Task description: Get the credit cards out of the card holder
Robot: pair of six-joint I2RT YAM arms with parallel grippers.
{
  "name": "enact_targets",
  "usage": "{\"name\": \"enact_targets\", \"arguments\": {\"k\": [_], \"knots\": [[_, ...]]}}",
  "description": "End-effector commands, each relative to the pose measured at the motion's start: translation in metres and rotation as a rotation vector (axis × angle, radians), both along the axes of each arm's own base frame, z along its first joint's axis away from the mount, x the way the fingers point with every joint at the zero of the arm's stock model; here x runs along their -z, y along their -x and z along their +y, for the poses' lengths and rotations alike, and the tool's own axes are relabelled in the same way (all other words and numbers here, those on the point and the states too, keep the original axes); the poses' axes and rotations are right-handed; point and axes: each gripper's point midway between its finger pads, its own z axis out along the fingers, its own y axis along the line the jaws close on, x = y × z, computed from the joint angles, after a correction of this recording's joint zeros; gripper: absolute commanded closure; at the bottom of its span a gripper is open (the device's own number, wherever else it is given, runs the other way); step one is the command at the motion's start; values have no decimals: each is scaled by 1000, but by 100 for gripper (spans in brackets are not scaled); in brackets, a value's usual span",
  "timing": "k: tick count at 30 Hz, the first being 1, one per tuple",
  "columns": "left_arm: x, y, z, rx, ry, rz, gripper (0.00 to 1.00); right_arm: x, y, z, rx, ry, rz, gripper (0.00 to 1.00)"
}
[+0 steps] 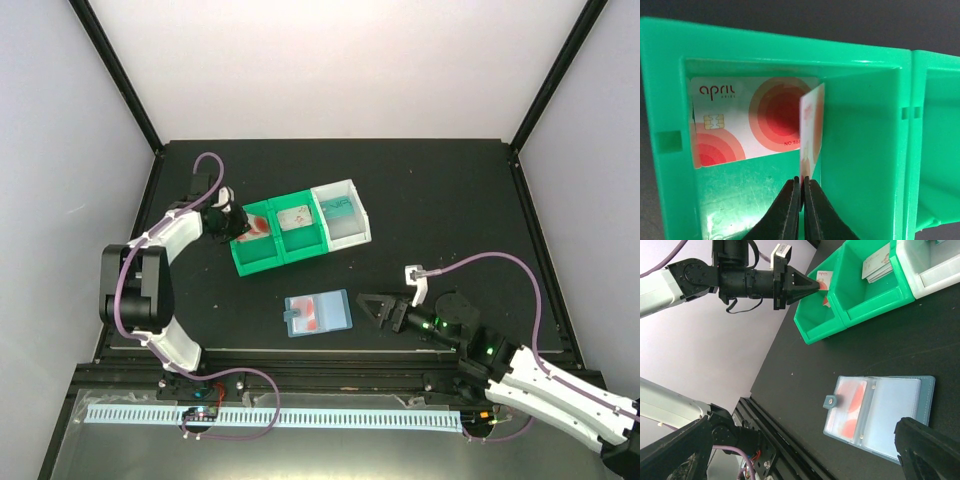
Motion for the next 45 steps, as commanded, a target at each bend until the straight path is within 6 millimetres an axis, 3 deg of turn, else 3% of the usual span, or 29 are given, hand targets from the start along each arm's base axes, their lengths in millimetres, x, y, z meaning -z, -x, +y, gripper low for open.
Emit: {"name": "enact_targets", "arguments": {"k": [1,11,23,28,35,40,45], "knots": [[-7,-13,7,-13,-25,-38,90,-10,-4,0,18,-15,-38,0],[-19,-10,12,-24,-53,-54,71,-4,-3,-3,26,-11,-22,0],[-69,-1,9,-8,-37,-158,58,-1,-6,-18,82,49,-29,0],[-74,-2,-6,69,20,-212,75,-7,-8,-20,94,45,-29,0],[-41,-13,-6,89,-29,-140,94,-16,-10,-18,106,2,-36,0],[-26,-21,-10,115,-70,-115,99,-18,-13,-18,116,15,-43,0],[-13,-26,5,74,-172,-55,98,-15,-13,-17,115,23,-35,0]]}}
